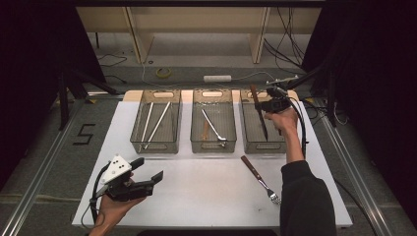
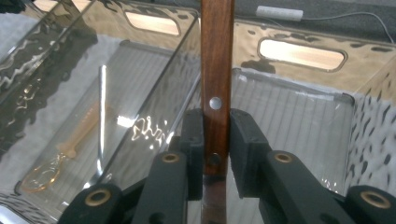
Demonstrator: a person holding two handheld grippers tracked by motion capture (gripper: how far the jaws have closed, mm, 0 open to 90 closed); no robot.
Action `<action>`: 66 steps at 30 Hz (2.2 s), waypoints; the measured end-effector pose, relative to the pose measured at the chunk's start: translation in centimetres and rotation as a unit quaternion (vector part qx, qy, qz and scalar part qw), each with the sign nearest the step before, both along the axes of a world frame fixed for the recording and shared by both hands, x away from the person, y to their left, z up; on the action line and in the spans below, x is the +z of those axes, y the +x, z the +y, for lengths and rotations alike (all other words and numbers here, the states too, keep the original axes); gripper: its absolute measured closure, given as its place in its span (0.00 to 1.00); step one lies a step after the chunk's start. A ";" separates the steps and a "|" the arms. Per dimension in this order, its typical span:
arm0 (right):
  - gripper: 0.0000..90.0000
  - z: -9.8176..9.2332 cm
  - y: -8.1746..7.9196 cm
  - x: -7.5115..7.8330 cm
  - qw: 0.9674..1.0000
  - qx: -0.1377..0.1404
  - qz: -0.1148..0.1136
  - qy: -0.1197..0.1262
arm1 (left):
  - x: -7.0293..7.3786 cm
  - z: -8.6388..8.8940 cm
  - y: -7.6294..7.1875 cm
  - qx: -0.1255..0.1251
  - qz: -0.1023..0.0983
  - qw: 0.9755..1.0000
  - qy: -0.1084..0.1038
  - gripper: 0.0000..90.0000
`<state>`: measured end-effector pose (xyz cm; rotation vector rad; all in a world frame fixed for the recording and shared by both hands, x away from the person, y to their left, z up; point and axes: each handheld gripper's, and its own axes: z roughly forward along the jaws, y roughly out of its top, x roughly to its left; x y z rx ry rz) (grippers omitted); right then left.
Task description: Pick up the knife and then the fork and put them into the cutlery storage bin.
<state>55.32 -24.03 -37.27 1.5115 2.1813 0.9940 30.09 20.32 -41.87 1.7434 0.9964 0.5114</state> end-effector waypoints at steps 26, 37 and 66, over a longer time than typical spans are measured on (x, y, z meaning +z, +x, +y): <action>0.84 -0.2 0.1 -3.3 0.999 -0.012 0.049 -0.006 | 0.0 0.0 0.0 -0.001 0.001 1.000 0.003 0.20; 0.48 -0.2 -0.7 -2.1 0.999 -0.001 0.052 -0.001 | 0.0 0.0 0.0 0.000 -0.001 1.000 0.002 0.20; 0.31 1.8 -11.2 1.8 0.990 0.136 -0.014 -0.038 | 0.0 0.0 -0.1 0.002 0.000 1.000 0.002 0.20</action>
